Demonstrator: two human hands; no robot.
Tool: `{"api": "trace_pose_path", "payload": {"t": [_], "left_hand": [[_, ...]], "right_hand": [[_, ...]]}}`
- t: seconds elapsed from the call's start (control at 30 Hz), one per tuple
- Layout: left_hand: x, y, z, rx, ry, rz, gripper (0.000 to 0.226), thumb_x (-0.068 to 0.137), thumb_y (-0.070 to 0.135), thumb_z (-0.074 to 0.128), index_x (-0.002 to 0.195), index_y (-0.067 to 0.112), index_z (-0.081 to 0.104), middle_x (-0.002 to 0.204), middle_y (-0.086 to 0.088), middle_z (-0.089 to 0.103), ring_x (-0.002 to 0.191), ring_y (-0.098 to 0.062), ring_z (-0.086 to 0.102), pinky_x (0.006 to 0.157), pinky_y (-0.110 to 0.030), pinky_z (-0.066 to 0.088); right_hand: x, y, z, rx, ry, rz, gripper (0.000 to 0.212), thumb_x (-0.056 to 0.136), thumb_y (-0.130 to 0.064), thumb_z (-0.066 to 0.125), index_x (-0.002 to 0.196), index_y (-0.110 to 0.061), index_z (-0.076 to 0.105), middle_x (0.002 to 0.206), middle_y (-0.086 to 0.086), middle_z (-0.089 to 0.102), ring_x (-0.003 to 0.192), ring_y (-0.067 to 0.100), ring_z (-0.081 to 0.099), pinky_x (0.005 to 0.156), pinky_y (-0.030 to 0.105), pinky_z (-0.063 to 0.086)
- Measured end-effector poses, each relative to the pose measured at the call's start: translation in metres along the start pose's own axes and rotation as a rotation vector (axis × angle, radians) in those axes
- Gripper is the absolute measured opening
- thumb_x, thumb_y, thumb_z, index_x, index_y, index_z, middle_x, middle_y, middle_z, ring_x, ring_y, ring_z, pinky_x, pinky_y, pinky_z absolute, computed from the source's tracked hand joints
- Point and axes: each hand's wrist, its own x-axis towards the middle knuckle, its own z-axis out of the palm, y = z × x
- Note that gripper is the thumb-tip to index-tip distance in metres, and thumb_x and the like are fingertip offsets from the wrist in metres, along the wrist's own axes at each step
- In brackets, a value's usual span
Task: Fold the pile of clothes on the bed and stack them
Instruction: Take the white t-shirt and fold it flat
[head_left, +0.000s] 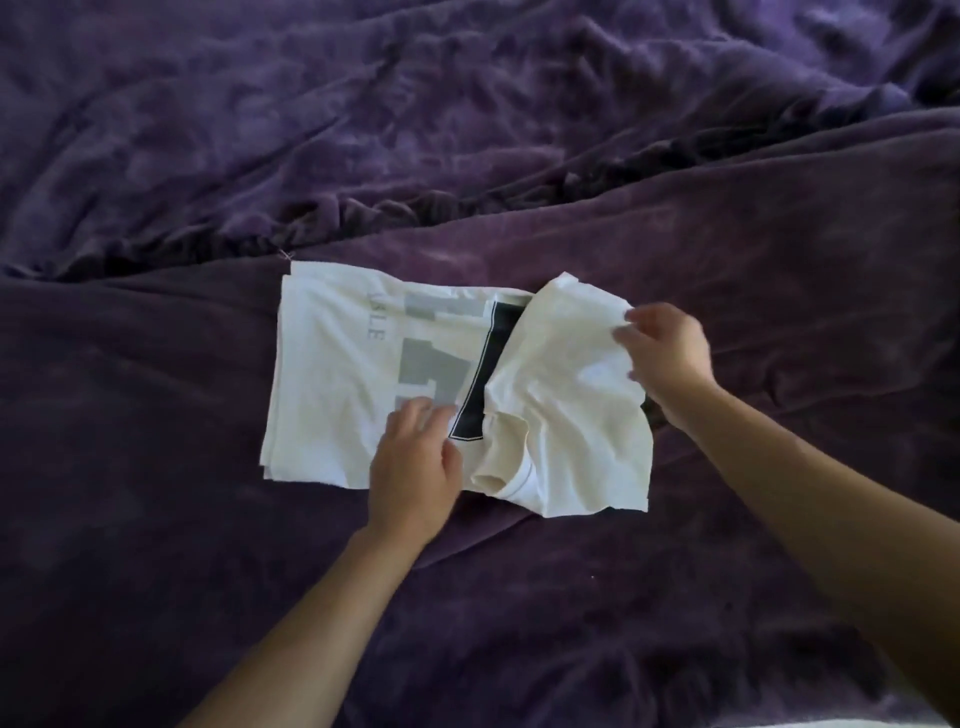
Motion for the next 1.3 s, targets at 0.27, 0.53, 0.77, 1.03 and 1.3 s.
{"api": "trace_pose_path", "payload": {"t": [0.27, 0.53, 0.77, 1.03, 1.3], "left_hand": [[0.001, -0.004, 0.045, 0.361, -0.409, 0.299, 0.037, 0.092, 0.026, 0.044, 0.128, 0.031, 0.051, 0.146, 0.002, 0.029, 0.136, -0.022, 0.026, 0.101, -0.039, 0.031], [-0.008, -0.062, -0.033, -0.091, -0.051, -0.073, 0.031, 0.088, 0.007, 0.051, 0.117, 0.010, 0.063, 0.118, -0.004, 0.058, 0.108, -0.023, 0.055, 0.090, -0.035, 0.047], [-0.042, -0.146, -0.096, -0.181, 0.208, -0.339, 0.024, 0.086, -0.001, 0.055, 0.105, 0.007, 0.068, 0.103, -0.012, 0.064, 0.089, -0.028, 0.064, 0.082, -0.040, 0.052], [-0.012, -0.156, -0.095, -0.145, 0.266, -0.271, 0.029, 0.091, 0.014, 0.056, 0.119, 0.008, 0.061, 0.114, -0.017, 0.057, 0.105, -0.034, 0.055, 0.090, -0.040, 0.044], [0.074, -0.141, -0.053, 0.217, 0.095, -0.038, 0.059, 0.099, 0.048, 0.036, 0.151, 0.037, 0.011, 0.152, -0.028, 0.019, 0.131, -0.042, 0.033, 0.102, -0.049, 0.034]], "right_hand": [[-0.023, 0.058, 0.009, 0.126, -0.194, 0.229, 0.029, 0.077, -0.022, 0.078, 0.100, -0.012, 0.063, 0.099, 0.005, 0.069, 0.078, 0.014, 0.067, 0.053, 0.023, 0.052], [-0.088, -0.060, 0.045, 0.158, -0.243, -0.071, 0.028, 0.078, -0.020, 0.075, 0.096, -0.021, 0.054, 0.086, -0.001, 0.066, 0.061, 0.004, 0.067, 0.044, 0.018, 0.047], [-0.123, -0.143, 0.188, 0.064, -0.632, -0.079, 0.050, 0.084, -0.007, 0.069, 0.124, -0.023, 0.042, 0.099, 0.017, 0.064, 0.065, 0.023, 0.066, 0.060, 0.037, 0.060], [-0.110, -0.062, 0.174, -0.317, -0.141, -0.277, 0.034, 0.088, -0.024, 0.059, 0.122, -0.027, 0.055, 0.115, -0.002, 0.061, 0.102, 0.020, 0.061, 0.077, 0.031, 0.049], [-0.083, -0.006, 0.190, -0.397, -0.008, -0.251, 0.069, 0.087, -0.056, 0.050, 0.143, -0.044, 0.013, 0.138, 0.003, 0.043, 0.120, 0.028, 0.045, 0.080, 0.039, 0.035]]}}
